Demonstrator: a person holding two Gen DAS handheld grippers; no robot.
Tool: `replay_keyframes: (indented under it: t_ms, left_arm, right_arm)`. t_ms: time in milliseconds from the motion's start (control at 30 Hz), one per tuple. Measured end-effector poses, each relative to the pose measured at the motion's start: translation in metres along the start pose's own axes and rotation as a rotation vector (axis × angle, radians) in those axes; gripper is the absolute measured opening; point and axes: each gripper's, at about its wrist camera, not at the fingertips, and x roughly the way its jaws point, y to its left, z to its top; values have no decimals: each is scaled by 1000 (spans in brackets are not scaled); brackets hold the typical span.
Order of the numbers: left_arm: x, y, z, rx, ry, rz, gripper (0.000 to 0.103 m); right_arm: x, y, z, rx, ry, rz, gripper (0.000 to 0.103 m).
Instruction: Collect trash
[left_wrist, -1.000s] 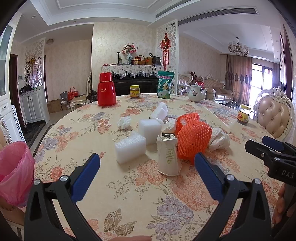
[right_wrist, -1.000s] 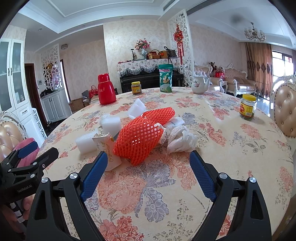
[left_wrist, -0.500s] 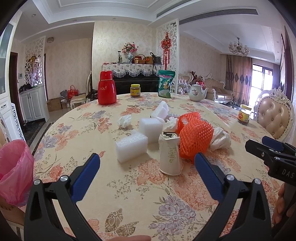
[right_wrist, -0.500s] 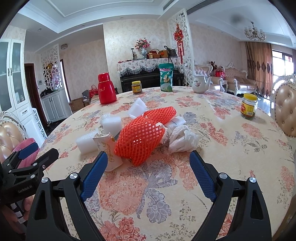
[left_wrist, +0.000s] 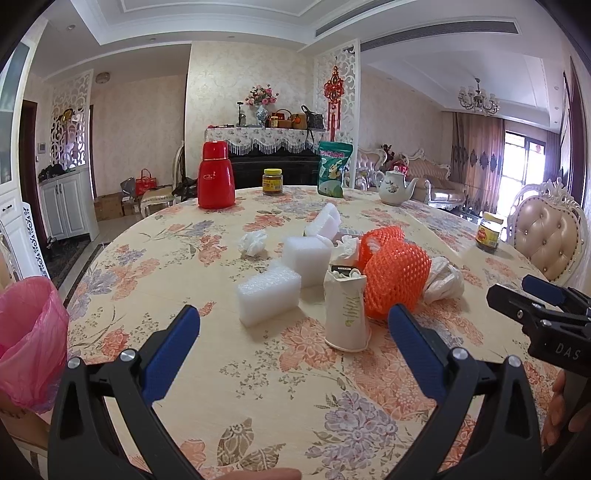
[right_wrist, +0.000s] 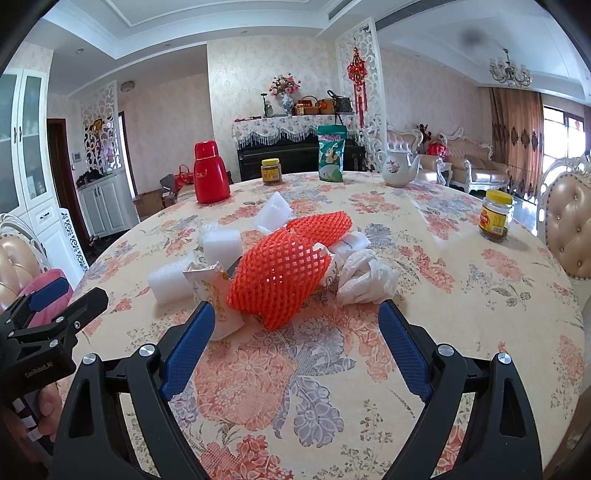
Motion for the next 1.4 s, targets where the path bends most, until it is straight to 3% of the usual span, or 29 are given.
replay_keyframes:
  t_ms: [367, 467, 767, 967, 1100, 1133, 1200, 1300, 1400]
  left_arm:
    - [11, 12, 5, 10, 6, -19, 99]
    - [25, 14, 8, 42, 42, -15, 99]
    - [77, 39, 10, 2, 151, -15, 98]
    - [91, 29, -5, 25, 188, -3, 98]
    - [98, 15, -3, 47, 191, -38, 98]
    - [98, 11, -3, 46, 189, -45, 98]
    - [104, 4, -2, 41, 208, -67, 98]
    - [120, -7, 0, 34, 255, -96, 98]
    - [133, -20, 1, 51, 275, -99, 98]
  right_arm:
    - [16, 2, 3, 27, 23, -3, 85]
    - [28, 0, 2, 54, 49, 1, 85]
    - [101, -2, 18, 137, 164, 44, 85]
    - [151, -6, 27, 215, 243, 104, 85]
    - [169, -11, 22, 216, 293, 110, 85]
    - [169, -14, 20, 221, 294, 122, 82]
    - [168, -18, 17, 208, 287, 137, 51]
    - [163, -29, 13, 221, 282, 171, 23]
    - [150, -40, 12, 219, 257, 174, 20]
